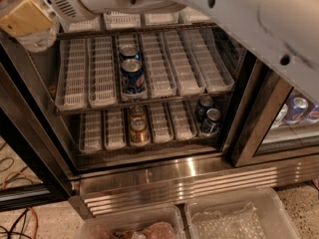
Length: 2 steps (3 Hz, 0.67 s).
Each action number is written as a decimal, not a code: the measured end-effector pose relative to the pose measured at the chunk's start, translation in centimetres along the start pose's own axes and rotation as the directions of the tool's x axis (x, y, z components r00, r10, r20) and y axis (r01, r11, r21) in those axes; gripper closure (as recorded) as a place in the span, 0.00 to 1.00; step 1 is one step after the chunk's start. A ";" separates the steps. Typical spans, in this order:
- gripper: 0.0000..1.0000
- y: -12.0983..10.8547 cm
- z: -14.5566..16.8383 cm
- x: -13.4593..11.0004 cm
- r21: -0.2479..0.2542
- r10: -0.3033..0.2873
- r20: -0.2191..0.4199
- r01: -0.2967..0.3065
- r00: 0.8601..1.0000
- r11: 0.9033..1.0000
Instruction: Pick water bottle from top shelf of fridge
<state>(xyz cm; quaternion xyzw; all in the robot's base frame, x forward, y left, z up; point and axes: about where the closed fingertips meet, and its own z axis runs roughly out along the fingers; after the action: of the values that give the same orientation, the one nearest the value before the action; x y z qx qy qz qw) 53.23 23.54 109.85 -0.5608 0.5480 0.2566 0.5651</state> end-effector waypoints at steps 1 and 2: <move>1.00 0.4 -2.9 3.0 -0.055 0.005 -0.116 -0.012 0.993 0.998; 1.00 0.4 -5.0 4.8 -0.082 0.013 -0.168 -0.027 0.986 0.996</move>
Offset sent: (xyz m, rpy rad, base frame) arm -0.0059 -0.0940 -0.0514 -0.2274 0.1348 0.0139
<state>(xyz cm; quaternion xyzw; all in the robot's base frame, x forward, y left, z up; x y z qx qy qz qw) 52.47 17.48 106.54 -0.5981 0.5877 0.2370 0.4907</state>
